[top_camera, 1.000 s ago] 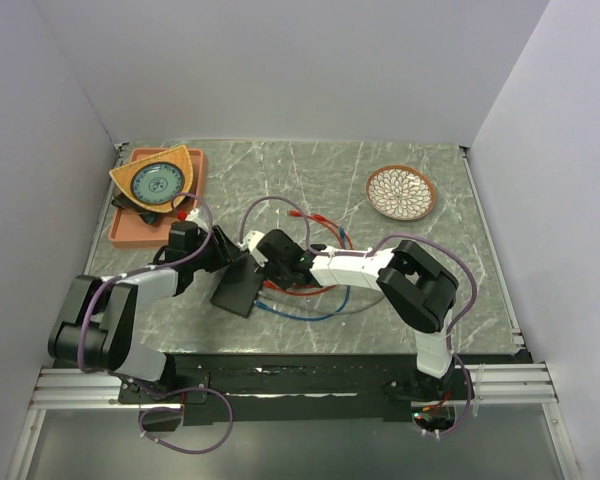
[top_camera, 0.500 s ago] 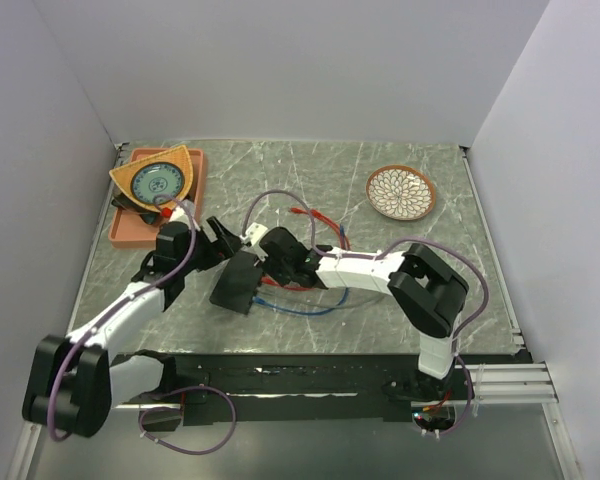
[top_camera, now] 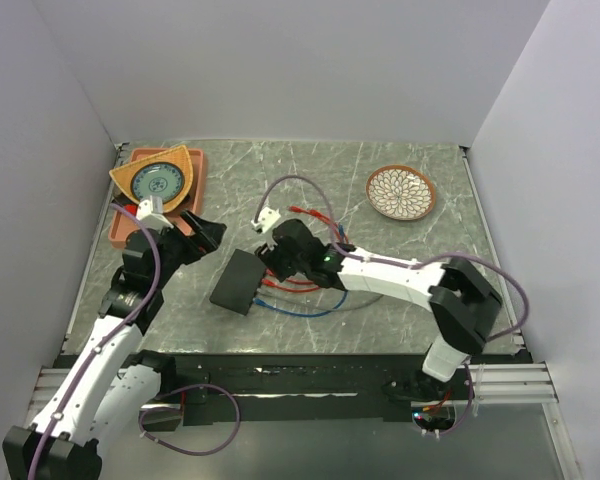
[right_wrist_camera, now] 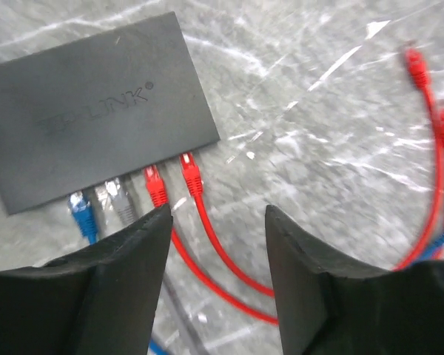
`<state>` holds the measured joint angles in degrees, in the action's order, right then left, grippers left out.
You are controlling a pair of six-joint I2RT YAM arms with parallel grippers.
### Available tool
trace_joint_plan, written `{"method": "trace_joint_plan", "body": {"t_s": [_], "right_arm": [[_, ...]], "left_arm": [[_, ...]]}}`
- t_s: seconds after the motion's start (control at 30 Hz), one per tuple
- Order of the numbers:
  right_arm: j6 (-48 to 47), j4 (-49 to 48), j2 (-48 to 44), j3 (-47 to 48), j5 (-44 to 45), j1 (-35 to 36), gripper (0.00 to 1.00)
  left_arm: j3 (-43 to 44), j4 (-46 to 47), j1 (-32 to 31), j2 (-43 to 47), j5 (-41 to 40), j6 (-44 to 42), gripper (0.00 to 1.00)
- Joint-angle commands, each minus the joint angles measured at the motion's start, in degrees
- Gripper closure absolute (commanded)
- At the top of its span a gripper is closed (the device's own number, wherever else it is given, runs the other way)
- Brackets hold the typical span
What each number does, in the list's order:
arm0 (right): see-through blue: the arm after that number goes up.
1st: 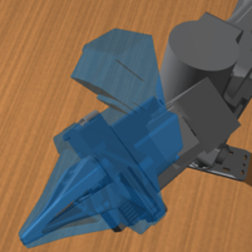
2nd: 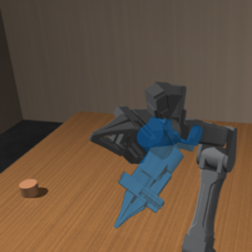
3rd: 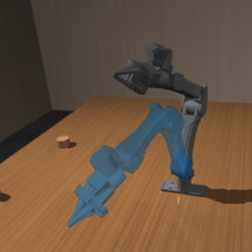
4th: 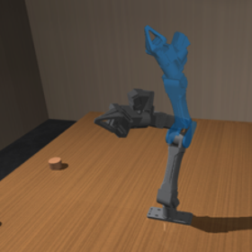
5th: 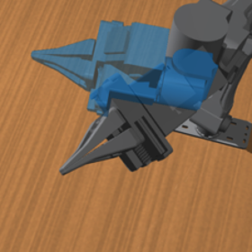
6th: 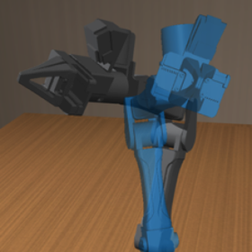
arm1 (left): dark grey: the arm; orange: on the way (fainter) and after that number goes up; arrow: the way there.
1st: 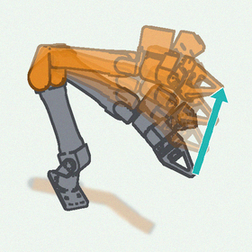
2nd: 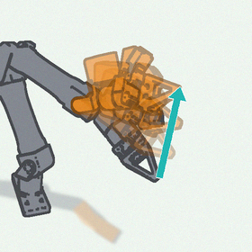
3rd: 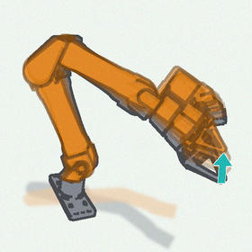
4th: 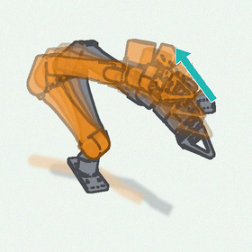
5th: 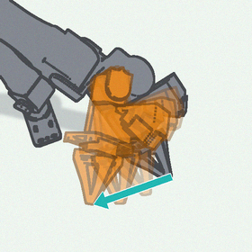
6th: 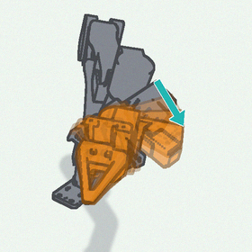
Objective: Insert the plug into the switch port
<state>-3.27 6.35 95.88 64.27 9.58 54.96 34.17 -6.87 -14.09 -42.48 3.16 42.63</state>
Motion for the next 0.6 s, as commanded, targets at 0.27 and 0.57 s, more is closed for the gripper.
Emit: {"method": "trace_joint_plan", "body": {"t_s": [0.27, 0.57], "right_arm": [[2.74, 1.82, -24.76, -5.12, 1.49, -0.03, 0.09], [6.34, 0.33, -37.16, -15.92, 2.80, -0.03, 0.01]], "left_arm": [[4.42, -3.15, -0.15, 6.00, -1.13, -2.73, 0.04], [-0.86, 2.38, -0.06, 4.51, 1.41, -1.94, 0.04]]}}
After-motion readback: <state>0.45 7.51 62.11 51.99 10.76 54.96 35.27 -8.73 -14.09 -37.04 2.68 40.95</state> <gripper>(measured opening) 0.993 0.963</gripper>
